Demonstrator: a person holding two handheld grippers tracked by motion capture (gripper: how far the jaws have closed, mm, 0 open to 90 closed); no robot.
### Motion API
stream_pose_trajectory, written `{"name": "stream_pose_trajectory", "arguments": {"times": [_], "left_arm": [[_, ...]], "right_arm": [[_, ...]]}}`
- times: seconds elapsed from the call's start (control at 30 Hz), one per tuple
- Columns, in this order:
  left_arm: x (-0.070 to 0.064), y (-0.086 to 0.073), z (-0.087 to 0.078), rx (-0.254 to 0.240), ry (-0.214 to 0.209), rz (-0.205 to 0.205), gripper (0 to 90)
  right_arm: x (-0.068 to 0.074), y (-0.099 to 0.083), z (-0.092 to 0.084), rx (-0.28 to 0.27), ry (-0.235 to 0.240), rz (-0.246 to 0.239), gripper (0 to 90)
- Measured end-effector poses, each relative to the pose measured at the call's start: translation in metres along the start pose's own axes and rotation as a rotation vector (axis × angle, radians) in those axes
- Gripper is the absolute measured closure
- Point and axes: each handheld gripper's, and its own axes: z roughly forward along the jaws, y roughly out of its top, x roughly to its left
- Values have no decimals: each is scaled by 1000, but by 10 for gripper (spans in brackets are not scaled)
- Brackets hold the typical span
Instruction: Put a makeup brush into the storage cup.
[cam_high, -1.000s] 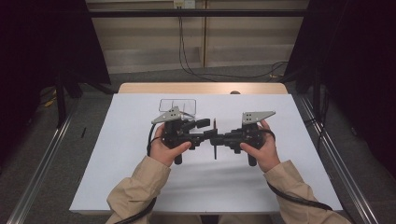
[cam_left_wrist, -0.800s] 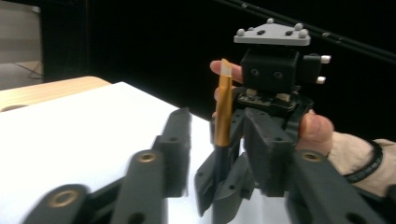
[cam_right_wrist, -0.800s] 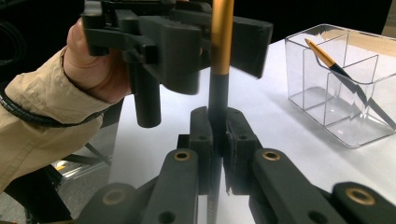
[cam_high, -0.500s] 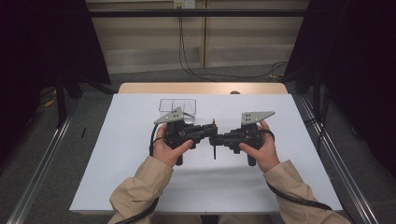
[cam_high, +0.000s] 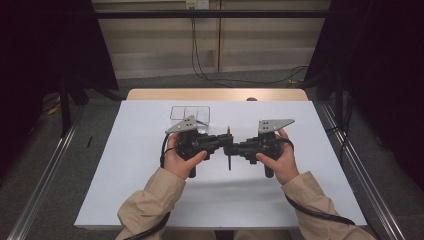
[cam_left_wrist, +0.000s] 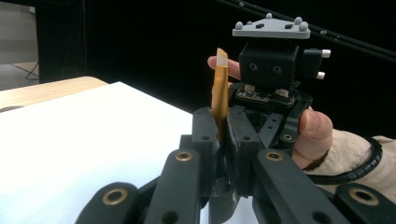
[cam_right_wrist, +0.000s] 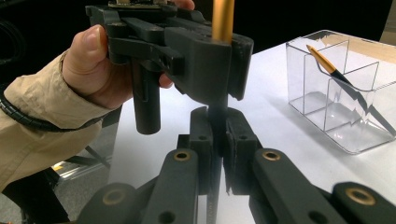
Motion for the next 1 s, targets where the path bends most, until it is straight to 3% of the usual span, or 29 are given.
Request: {"name": "stream_pose_trajectory", "arguments": {"times": [0.13, 0.37, 0.77, 1.0], "left_arm": [[-1, 1, -1, -5, 5, 8, 838], [0, 4, -4, -31, 14, 9, 838], [0, 4, -13, -57, 33, 22, 837], [1, 4, -18, -61, 44, 34, 836]], "right_arm": [[0, 0, 0, -11, 1, 3, 828], [0, -2, 0, -3, -9, -2, 713], [-1, -3, -8, -14, -85, -25, 358], [-1, -6, -15, -11, -111, -43, 260]]}}
